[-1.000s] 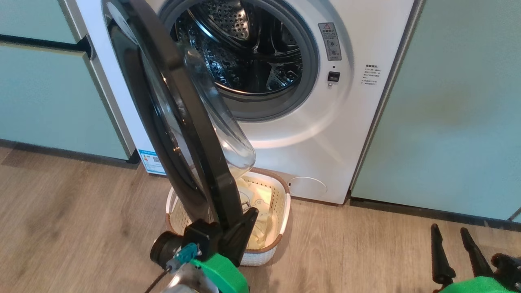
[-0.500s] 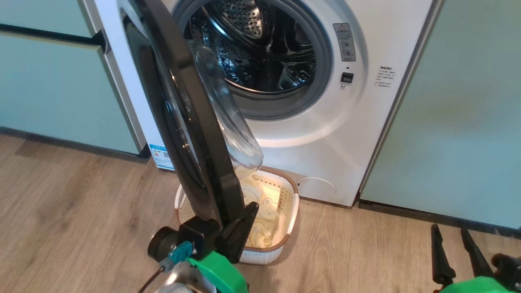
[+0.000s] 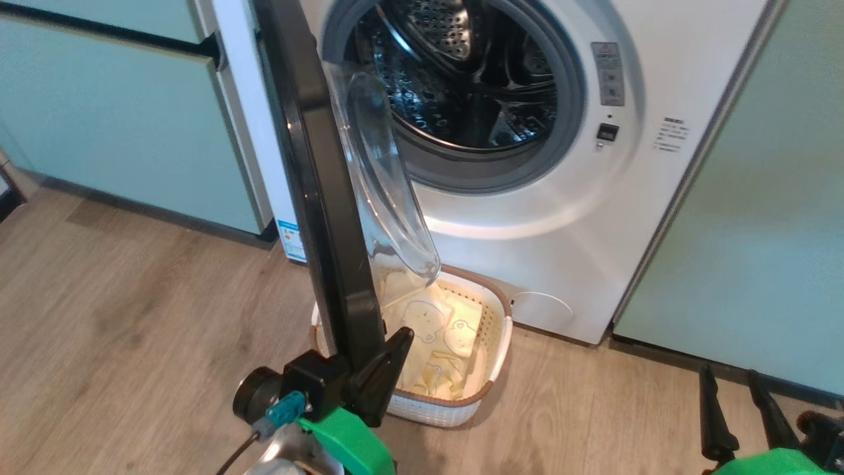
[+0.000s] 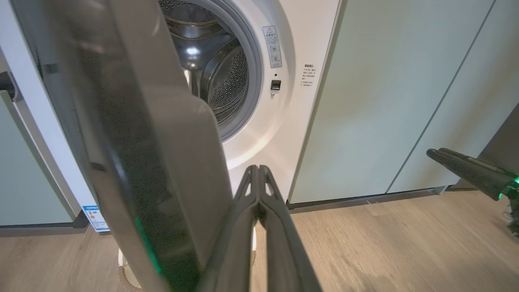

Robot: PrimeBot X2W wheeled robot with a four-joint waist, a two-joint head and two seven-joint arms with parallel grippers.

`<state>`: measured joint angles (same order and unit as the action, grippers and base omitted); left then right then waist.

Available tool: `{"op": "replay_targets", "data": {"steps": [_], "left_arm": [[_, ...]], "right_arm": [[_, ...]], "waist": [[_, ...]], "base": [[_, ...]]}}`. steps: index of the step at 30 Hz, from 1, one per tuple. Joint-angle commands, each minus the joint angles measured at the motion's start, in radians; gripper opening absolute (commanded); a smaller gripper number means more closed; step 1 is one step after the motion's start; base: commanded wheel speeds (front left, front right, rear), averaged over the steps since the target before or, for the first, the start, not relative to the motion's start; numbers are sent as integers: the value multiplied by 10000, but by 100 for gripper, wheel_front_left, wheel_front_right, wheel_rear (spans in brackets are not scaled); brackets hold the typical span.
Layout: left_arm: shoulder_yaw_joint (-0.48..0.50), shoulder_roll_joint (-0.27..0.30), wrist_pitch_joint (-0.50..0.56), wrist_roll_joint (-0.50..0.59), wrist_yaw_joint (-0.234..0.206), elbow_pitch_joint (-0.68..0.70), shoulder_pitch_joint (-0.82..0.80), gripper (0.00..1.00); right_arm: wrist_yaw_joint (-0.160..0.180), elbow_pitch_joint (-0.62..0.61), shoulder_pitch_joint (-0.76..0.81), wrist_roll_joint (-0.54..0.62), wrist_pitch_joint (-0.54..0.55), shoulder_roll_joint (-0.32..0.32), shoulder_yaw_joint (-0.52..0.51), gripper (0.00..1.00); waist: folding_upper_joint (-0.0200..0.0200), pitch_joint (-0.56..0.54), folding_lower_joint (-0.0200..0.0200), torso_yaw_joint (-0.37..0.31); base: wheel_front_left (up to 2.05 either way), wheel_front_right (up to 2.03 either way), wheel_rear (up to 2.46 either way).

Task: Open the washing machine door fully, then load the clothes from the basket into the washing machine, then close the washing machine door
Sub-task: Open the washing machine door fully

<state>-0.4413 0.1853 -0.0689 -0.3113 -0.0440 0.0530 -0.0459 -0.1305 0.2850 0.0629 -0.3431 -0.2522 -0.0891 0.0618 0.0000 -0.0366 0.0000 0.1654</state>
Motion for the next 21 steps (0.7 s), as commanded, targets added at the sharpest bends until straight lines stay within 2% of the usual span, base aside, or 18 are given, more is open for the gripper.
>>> {"op": "replay_targets", "data": {"steps": [1, 21], "left_arm": [[562, 247, 46, -71, -81, 292, -509, 0], [828, 850, 323, -228, -242, 853, -87, 0]], "right_arm": [[-2, -282, -339, -48, -95, -106, 132, 100], [-2, -269, -382, -40, -95, -13, 97, 100]], "waist": [[0, -3, 0, 193], [0, -20, 0, 1635]], "base": [[0, 0, 0], [0, 0, 0]]}}
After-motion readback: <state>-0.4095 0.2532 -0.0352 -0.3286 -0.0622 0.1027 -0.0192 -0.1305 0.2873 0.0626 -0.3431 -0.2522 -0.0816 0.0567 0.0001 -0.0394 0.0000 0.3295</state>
